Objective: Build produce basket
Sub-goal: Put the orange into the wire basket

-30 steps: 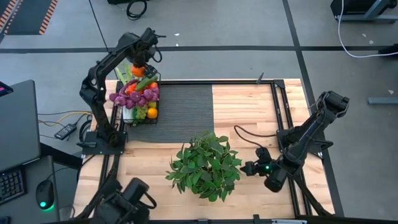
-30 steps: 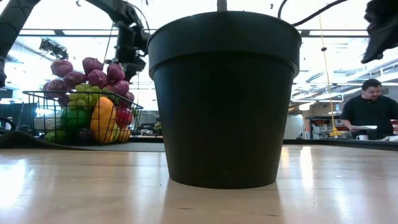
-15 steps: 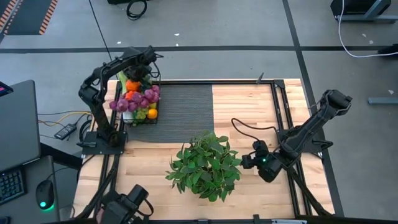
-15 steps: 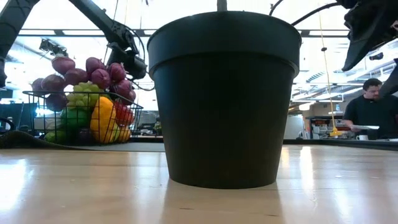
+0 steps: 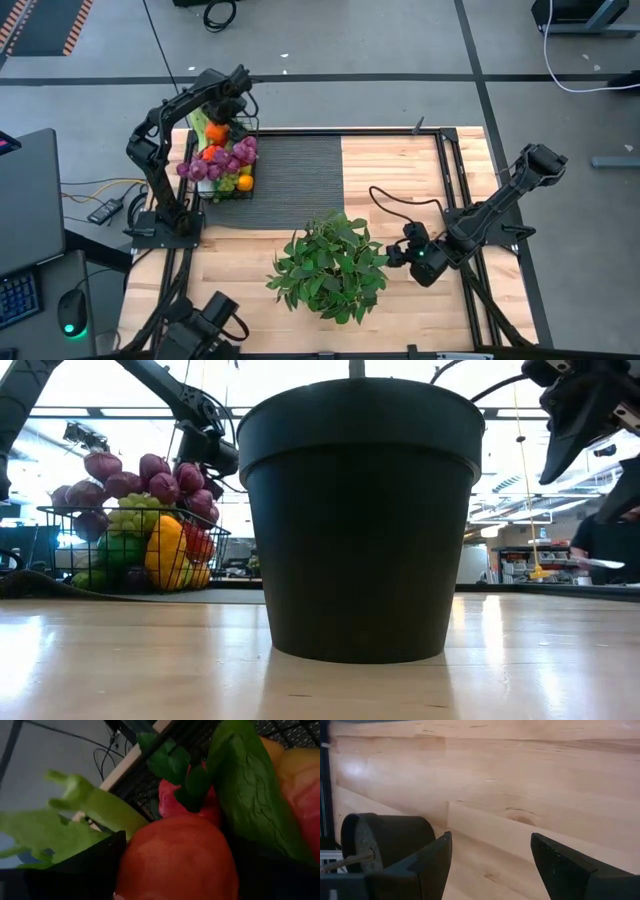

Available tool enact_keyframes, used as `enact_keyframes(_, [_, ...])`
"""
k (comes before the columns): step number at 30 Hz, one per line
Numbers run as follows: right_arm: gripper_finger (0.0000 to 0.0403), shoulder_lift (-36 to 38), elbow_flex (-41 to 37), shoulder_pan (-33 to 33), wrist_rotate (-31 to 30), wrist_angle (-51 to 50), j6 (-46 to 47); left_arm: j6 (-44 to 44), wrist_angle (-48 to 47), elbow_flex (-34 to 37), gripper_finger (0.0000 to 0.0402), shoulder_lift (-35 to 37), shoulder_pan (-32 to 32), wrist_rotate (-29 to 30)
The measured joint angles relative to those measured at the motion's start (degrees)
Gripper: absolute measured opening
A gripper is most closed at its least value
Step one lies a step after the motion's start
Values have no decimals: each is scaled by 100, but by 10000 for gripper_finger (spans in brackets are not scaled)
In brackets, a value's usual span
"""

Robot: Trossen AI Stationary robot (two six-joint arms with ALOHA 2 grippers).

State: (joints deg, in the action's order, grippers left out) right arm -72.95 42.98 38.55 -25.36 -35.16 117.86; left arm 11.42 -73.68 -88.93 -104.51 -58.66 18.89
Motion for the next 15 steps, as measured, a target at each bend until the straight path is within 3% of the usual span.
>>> enact_keyframes(4, [274,0,0,-68,0,-48,-47,433,101,-1,330,0,58,35])
enact_keyframes(10, [274,0,0,-121,0,-103,-105,1164,268,-6,391,0,220,60])
enact_keyframes(15, [274,0,0,-121,-2,-159,-105,1218,254,-6,396,3,367,97])
